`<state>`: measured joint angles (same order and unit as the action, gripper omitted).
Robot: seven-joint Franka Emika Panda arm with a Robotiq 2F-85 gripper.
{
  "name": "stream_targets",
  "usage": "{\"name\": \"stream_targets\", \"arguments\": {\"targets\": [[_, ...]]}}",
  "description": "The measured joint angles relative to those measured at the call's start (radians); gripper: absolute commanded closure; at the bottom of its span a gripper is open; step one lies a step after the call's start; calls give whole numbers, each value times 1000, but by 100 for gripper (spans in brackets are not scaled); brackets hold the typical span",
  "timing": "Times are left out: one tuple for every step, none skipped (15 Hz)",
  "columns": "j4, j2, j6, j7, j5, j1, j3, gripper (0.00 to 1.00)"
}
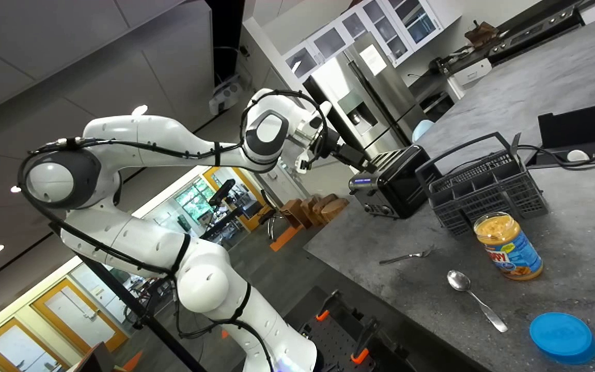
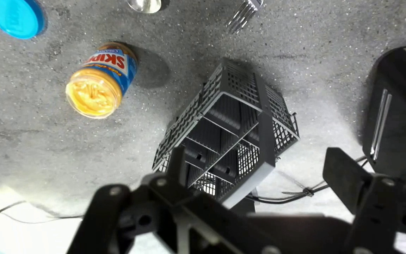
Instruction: Remove the spoon from the cutlery holder.
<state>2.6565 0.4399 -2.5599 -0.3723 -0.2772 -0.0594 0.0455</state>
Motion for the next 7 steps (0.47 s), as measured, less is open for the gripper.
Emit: {"name": "stream_targets", "arguments": {"targets": [[4, 11, 1, 12, 10, -1, -3, 0], [6, 18, 1, 14, 14, -2, -5, 0], [8, 20, 1, 14, 14, -2, -5, 0], [9, 21, 1, 14, 14, -2, -6, 0], [10, 21, 1, 14, 14, -2, -6, 0], [10, 21, 1, 14, 14, -2, -6, 0], [10, 21, 1, 14, 14, -3, -6, 0]]}}
